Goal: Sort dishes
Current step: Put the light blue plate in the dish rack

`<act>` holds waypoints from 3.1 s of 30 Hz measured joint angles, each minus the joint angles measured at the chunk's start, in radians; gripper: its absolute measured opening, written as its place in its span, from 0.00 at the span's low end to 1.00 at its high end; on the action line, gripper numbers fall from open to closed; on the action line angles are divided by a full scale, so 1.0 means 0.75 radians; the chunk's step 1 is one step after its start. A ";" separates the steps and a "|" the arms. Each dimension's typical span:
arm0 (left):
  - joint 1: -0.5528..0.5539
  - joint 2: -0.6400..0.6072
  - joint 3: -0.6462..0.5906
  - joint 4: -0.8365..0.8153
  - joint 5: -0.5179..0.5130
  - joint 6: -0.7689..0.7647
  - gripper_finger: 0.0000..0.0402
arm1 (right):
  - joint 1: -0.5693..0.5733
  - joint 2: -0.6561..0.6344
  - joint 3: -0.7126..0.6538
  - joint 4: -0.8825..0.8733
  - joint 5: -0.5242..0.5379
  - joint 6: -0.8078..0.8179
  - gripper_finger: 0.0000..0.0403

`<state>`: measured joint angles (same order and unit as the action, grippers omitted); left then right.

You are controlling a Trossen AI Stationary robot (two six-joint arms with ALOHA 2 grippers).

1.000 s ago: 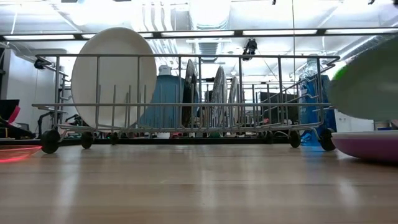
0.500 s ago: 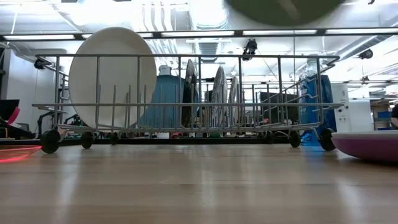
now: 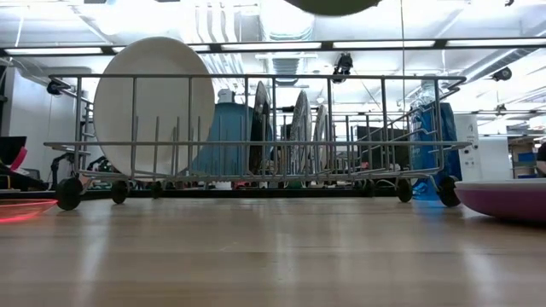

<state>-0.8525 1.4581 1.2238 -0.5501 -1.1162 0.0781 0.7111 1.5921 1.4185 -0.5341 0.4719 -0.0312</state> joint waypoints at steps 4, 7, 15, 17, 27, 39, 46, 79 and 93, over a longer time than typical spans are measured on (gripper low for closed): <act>0.019 -0.001 -0.003 0.011 -0.026 0.094 0.58 | -0.020 0.000 0.000 0.014 -0.024 -0.023 0.00; 0.037 -0.001 -0.003 0.061 -0.025 0.199 0.58 | -0.041 0.000 -0.001 0.057 -0.072 -0.058 0.00; 0.085 -0.001 -0.003 0.162 0.014 0.423 0.58 | -0.099 0.001 -0.002 0.107 -0.178 -0.131 0.00; 0.103 -0.001 -0.003 0.185 0.054 0.441 0.58 | -0.115 0.012 -0.002 0.123 -0.185 -0.146 0.00; 0.187 0.000 -0.004 0.186 0.150 0.478 0.58 | -0.194 0.090 -0.003 0.170 -0.370 -0.195 0.00; 0.206 0.002 -0.002 0.221 0.358 0.512 0.55 | -0.262 0.109 -0.003 0.285 -0.387 -0.278 0.00; 0.203 0.007 -0.005 0.137 0.390 0.512 0.21 | -0.314 0.106 -0.002 0.269 -0.382 -0.164 0.00; 0.057 0.035 -0.017 -0.055 0.211 0.568 0.08 | -0.342 -0.083 -0.005 -0.360 -0.481 0.785 0.53; -0.006 0.087 -0.018 -0.034 -0.002 1.290 0.08 | -0.489 -0.284 -0.009 -0.187 -0.234 1.113 0.62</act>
<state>-0.8571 1.5231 1.2106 -0.5754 -1.1177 1.0452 0.3446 1.3791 1.4117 -0.6742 0.2961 0.8034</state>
